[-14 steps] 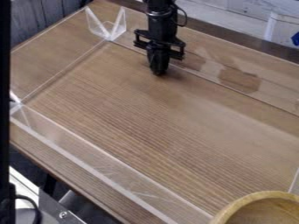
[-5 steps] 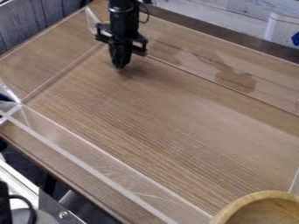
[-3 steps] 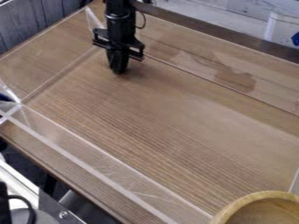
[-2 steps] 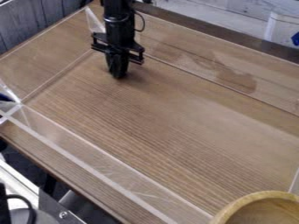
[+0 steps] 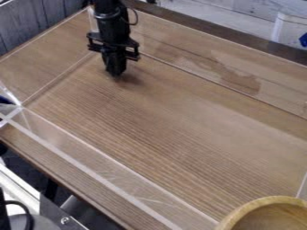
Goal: Remove the green block from inside the brown bowl and put it on the table
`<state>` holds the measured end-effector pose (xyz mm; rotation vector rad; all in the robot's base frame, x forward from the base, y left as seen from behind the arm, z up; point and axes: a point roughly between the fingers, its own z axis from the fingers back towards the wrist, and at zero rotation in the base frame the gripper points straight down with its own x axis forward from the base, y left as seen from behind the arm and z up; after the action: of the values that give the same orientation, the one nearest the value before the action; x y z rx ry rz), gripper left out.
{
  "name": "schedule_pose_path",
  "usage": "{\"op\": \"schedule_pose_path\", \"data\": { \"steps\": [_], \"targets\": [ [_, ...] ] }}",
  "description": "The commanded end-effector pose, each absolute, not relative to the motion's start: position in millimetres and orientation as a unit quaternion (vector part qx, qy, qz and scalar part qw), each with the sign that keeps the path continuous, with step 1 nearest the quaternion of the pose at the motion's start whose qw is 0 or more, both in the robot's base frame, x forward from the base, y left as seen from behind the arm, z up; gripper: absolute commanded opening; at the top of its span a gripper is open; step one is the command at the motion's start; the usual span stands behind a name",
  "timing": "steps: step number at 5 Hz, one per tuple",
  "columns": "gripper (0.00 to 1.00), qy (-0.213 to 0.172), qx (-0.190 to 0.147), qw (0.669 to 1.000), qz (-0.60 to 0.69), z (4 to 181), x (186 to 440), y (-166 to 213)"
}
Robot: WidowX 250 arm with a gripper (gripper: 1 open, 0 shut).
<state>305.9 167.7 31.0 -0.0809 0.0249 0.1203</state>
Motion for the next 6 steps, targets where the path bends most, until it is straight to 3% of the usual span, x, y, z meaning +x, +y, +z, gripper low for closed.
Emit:
{"op": "schedule_pose_path", "data": {
  "steps": [1,2,3,4,5,6],
  "targets": [
    [0.00,-0.037,-0.029,0.997,0.053,51.8,319.6,178.3],
    [0.00,-0.047,-0.038,0.997,0.043,44.7,323.8,178.4],
    [1.00,-0.033,-0.034,0.997,0.054,53.2,326.3,176.7],
    [0.00,-0.017,-0.029,0.997,0.063,54.2,330.4,176.2],
    [0.00,-0.007,-0.031,0.997,0.069,43.6,326.6,177.0],
    [1.00,0.002,-0.032,0.996,0.077,37.8,321.8,176.7]
  ]
}}
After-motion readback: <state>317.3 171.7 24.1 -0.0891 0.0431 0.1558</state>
